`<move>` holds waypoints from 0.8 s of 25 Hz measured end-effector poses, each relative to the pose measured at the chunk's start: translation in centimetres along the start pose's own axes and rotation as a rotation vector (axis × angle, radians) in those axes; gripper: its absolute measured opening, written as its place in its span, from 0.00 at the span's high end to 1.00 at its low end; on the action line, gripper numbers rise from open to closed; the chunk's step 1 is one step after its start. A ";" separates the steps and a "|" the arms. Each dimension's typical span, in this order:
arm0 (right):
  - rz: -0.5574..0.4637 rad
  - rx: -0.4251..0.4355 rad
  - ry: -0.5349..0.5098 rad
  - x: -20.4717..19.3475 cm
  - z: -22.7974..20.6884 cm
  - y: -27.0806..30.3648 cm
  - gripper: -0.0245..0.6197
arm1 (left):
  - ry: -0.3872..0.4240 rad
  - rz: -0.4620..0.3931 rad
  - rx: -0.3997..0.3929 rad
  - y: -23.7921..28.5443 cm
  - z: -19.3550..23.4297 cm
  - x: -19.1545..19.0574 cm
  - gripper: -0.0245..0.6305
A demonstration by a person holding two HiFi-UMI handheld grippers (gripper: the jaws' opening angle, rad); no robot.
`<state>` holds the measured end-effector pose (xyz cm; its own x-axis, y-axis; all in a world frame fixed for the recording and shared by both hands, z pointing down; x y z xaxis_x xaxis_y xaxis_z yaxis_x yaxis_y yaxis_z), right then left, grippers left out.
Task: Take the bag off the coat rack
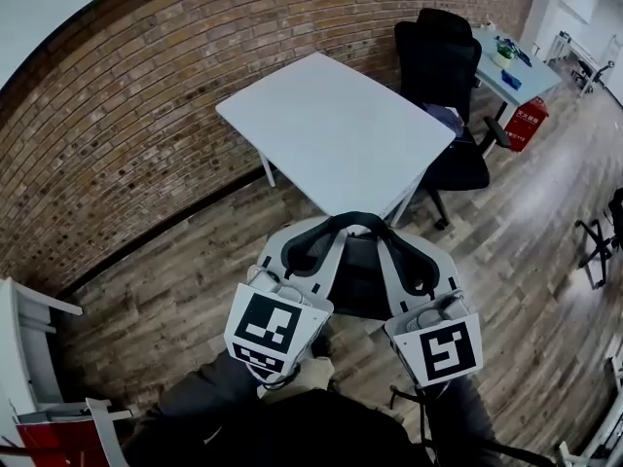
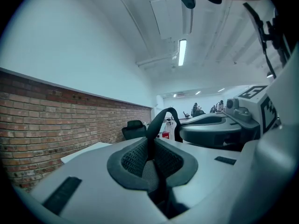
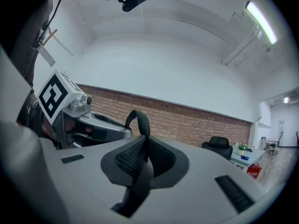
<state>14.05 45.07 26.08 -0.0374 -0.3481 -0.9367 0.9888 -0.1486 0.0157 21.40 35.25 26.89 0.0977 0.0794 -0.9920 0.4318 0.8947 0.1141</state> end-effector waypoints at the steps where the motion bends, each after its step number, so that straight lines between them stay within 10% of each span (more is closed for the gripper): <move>1: -0.004 -0.006 -0.001 0.1 -0.6 0.4 0.93 | 0.001 0.000 -0.008 0.6 0.2 0.3 0.89; 20: 0.008 -0.052 -0.100 4.6 -10.7 8.8 0.92 | -0.009 0.003 -0.074 10.2 5.4 9.4 0.89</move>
<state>24.11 52.09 18.17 -0.0408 -0.4399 -0.8971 0.9952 -0.0977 0.0027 31.59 42.77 19.02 0.1070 0.0786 -0.9912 0.3639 0.9246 0.1126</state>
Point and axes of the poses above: the fingertips, and each gripper's own axes: y forward along the fingers, z to its left, x out of its top, the point moved 6 cm from there along -y, backward along the fingers, and after that the axes turned 9 degrees about -y, right-handed, at the moved point
